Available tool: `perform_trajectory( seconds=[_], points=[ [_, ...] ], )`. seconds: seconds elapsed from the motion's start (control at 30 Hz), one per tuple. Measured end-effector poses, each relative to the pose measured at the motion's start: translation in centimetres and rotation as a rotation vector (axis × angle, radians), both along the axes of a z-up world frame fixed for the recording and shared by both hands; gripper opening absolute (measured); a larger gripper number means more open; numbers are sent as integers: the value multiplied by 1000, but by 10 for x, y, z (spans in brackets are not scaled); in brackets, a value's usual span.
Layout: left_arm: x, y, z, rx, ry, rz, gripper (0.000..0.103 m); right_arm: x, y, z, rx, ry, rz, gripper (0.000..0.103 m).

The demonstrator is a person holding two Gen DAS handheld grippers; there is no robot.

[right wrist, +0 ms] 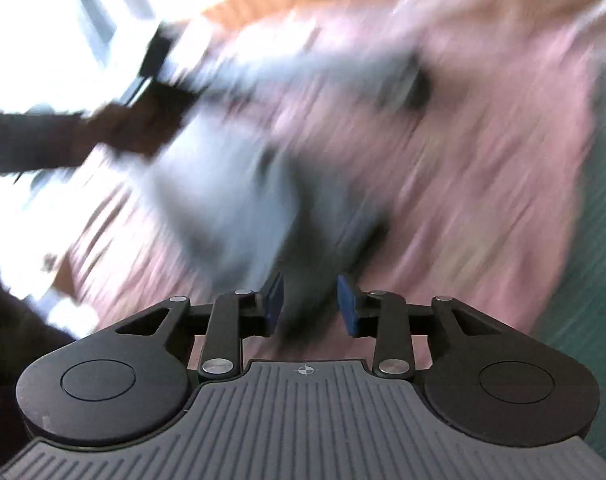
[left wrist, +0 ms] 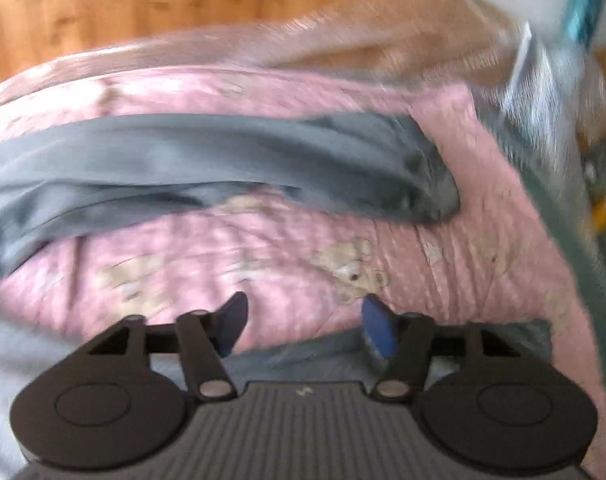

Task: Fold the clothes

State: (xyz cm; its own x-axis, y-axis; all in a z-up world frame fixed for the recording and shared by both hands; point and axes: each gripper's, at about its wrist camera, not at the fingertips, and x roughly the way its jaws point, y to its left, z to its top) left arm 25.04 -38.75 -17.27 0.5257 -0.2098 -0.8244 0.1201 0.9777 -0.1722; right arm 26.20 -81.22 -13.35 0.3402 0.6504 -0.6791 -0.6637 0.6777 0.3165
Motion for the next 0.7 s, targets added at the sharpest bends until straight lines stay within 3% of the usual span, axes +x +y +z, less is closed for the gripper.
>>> perform_trajectory(
  seconds=[0.03,0.1,0.2,0.23,0.33,0.37,0.4,0.43,0.47,0.53,0.6,0.7],
  points=[
    [-11,15,0,16,17,25,68,4,12,4,-13,-51,-29,36],
    [-32,46,-4,77,69,73,67,15,60,-13,-142,-98,-21,36],
    [-73,113,-2,160,123,181,65,27,115,-51,-353,-126,51,21],
    [-89,143,1,182,132,242,65,30,118,-60,-401,-116,47,21],
    [-140,234,11,235,165,450,66,38,103,-64,-405,-85,-44,20],
    [-159,265,14,247,178,529,66,36,104,-64,-447,-100,-65,15],
    [-178,296,17,251,187,608,68,36,107,-64,-498,-119,-82,2],
    [-194,324,18,251,196,682,70,35,111,-62,-541,-132,-113,1],
    [-209,350,18,249,203,753,71,36,117,-59,-574,-138,-156,1],
    [-235,401,20,230,211,884,71,28,134,-43,-615,-197,-258,26],
    [-249,444,23,178,196,976,71,11,161,-20,-535,-230,-311,27],
    [-238,485,25,86,108,980,71,-11,203,-11,-402,-148,-289,39]
  ],
)
